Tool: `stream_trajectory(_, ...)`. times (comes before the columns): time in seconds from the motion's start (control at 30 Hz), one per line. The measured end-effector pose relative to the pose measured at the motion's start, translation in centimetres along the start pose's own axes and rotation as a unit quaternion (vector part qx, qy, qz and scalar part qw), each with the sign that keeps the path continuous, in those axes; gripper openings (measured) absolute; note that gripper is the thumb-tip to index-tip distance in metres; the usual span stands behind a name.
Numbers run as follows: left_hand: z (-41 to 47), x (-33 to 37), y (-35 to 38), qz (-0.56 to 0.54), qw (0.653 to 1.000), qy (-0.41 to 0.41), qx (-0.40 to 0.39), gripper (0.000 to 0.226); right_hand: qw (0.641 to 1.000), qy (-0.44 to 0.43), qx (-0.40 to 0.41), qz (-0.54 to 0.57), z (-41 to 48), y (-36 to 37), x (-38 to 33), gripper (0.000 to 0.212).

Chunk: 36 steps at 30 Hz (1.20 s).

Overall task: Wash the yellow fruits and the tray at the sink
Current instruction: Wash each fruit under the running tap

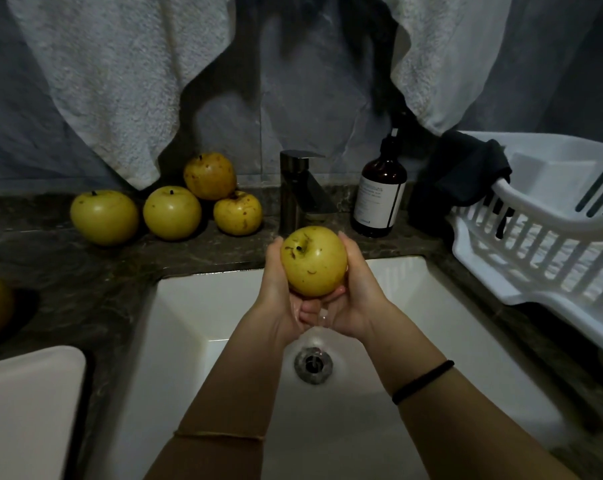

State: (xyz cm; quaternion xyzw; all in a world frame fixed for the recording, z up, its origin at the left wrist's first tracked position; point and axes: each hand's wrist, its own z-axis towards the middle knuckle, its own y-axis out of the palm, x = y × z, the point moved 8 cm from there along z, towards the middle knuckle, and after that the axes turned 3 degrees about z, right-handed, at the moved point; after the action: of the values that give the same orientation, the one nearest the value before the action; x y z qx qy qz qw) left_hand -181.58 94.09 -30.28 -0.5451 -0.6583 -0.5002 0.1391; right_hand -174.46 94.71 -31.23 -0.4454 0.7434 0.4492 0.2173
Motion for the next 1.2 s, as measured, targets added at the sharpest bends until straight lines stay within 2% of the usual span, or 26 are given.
stream_trajectory(0.23,-0.2,0.2,-0.1,0.005,1.0,0.014,0.017,0.088,0.998,-0.024,0.039,-0.036,0.1,-0.7,-0.3,0.069)
stream_trajectory(0.43,-0.5,0.4,0.1,0.003,1.0,0.021,0.019,0.091,1.0,-0.007,0.013,-0.011,0.0,-0.3,-0.1,0.073)
stream_trajectory(0.53,-0.7,0.5,0.1,-0.003,0.999,0.029,0.018,0.088,0.999,-0.019,0.028,-0.022,0.2,-0.4,-0.2,0.069)
stream_trajectory(0.7,0.1,0.7,-1.1,0.021,0.997,0.047,0.064,0.073,0.985,-0.153,0.074,-0.03,-0.1,-1.1,-2.3,0.038)
stream_trajectory(0.8,0.2,1.1,-1.3,0.005,0.993,0.075,0.089,0.066,0.976,-0.212,0.022,-0.051,-0.7,0.3,-3.0,0.047)
stream_trajectory(0.87,0.3,1.4,-1.2,-0.008,0.992,0.095,0.086,0.066,0.954,-0.265,0.003,-0.143,-1.3,1.4,-3.3,0.052)
stream_trajectory(0.97,0.5,1.9,-1.2,-0.01,0.99,0.121,0.073,0.069,0.906,-0.333,0.033,-0.259,-2.0,1.8,-3.9,0.053)
stream_trajectory(1.07,0.6,2.0,-1.3,0.002,0.987,0.141,0.073,0.068,0.881,-0.354,0.066,-0.308,-1.8,1.5,-4.0,0.054)
stream_trajectory(1.13,0.6,2.0,-1.5,0.004,0.987,0.143,0.078,0.071,0.88,-0.352,0.07,-0.31,-1.8,1.5,-3.9,0.054)
stream_trajectory(1.2,0.5,2.0,-1.8,-0.004,0.987,0.134,0.092,0.074,0.906,-0.334,0.061,-0.253,-1.7,1.5,-3.9,0.055)
